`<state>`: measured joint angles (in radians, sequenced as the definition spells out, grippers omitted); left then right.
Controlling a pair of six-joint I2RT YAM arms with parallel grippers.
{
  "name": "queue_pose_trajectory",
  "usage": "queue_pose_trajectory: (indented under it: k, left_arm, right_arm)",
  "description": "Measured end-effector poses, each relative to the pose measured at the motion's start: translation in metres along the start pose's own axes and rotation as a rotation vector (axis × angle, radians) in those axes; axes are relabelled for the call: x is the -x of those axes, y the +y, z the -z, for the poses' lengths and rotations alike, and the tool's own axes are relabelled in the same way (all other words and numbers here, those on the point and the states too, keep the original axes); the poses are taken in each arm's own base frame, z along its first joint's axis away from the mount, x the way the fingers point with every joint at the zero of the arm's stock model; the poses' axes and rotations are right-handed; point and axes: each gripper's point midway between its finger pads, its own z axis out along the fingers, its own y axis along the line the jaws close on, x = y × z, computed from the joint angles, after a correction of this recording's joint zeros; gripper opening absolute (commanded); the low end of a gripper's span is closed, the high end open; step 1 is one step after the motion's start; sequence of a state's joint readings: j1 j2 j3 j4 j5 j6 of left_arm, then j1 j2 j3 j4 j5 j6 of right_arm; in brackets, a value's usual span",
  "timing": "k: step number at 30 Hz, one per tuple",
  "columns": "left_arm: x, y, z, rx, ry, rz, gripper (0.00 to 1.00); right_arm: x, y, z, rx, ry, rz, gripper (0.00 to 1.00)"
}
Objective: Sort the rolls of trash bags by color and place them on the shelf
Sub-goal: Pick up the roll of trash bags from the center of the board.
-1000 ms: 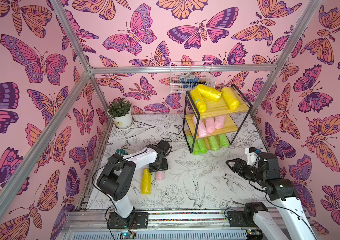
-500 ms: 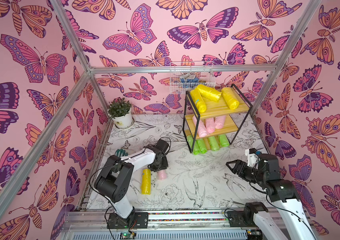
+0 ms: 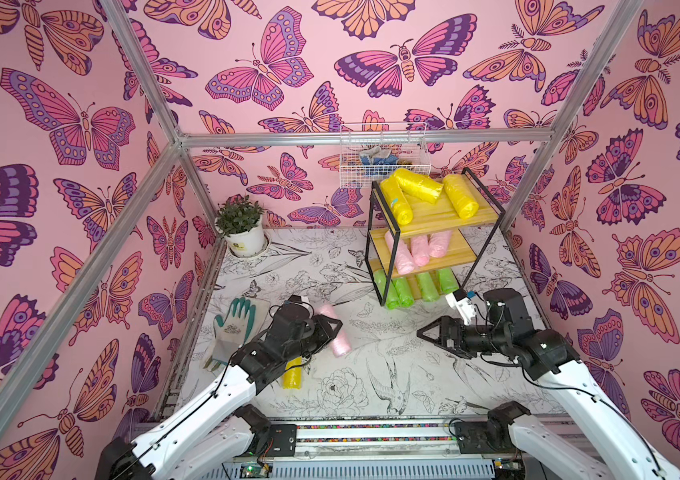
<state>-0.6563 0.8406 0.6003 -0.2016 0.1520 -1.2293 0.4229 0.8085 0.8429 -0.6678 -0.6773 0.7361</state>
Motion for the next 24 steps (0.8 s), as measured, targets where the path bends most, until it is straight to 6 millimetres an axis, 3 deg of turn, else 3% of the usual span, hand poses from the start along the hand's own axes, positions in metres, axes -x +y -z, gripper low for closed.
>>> queue_pose_trajectory:
  k: [4, 8, 14, 24]
  left_arm:
    - [-0.007, -0.027, 0.006, -0.104, -0.001, 0.029, 0.0]
    - [-0.02, -0.042, 0.005, -0.146, 0.029, 0.035, 0.0]
    - [-0.024, -0.059, 0.006, -0.21, 0.036, 0.067, 0.0]
    - [-0.019, -0.076, 0.015, -0.285, 0.011, 0.105, 0.0]
  right_arm:
    - [-0.003, 0.041, -0.008, 0.096, 0.0, 0.054, 0.97]
    - [-0.009, 0.063, -0.033, 0.119, 0.053, 0.067, 0.97]
    - [-0.026, 0.072, -0.073, 0.081, 0.139, 0.085, 0.96]
    - [-0.033, 0.087, -0.108, 0.079, 0.169, 0.107, 0.84]
